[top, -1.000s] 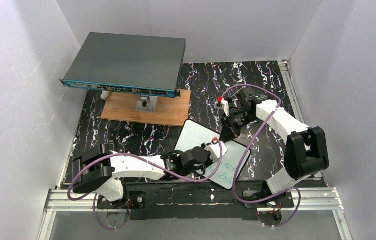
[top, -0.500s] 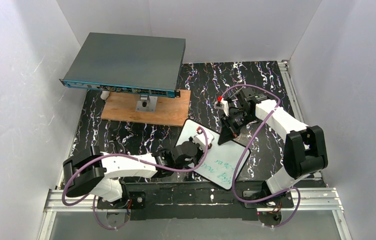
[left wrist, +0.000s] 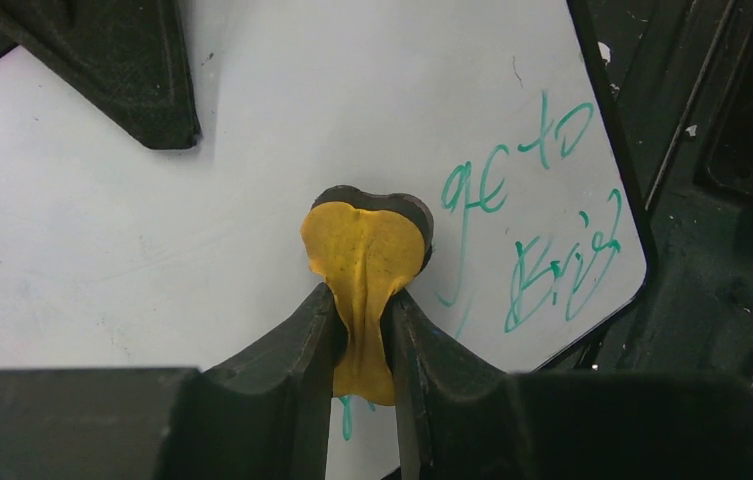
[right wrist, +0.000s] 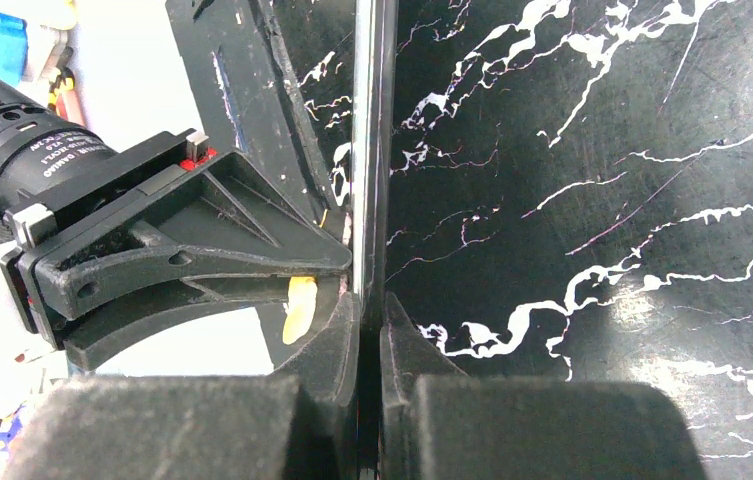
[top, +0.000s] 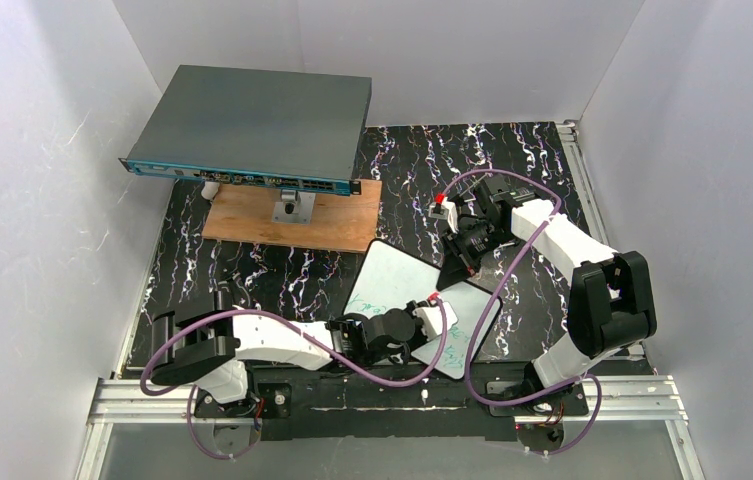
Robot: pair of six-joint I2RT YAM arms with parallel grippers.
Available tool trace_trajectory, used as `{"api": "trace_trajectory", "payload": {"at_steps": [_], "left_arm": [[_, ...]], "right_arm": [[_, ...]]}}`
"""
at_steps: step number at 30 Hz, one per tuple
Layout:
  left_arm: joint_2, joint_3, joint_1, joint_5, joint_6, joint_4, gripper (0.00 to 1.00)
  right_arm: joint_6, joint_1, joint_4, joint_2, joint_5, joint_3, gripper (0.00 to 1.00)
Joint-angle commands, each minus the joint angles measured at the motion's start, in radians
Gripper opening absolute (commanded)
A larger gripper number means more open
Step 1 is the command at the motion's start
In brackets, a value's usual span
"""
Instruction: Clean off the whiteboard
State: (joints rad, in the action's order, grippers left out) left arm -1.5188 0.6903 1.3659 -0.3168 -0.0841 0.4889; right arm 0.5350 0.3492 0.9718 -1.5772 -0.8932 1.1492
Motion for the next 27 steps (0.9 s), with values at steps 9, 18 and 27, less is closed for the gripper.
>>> {"api": "trace_trajectory", "payload": {"at_steps": [9, 18, 27], "left_arm": [[0.069, -0.005, -0.122, -0.192, 0.341, -0.122, 0.0], [0.054, 0.017, -0.127, -0.14, 0.284, -0.151, 0.0], [-0.065, 0.082, 0.025, -0.09, -0.041, -0.088, 0.0]], "right_arm": [[0.088, 0.02, -0.047, 0.019, -0.021, 0.014, 0.01], [0.09, 0.02, -0.047, 0.02, -0.02, 0.012, 0.01], [0.091, 0.02, -0.044, 0.016, -0.024, 0.014, 0.01]]}}
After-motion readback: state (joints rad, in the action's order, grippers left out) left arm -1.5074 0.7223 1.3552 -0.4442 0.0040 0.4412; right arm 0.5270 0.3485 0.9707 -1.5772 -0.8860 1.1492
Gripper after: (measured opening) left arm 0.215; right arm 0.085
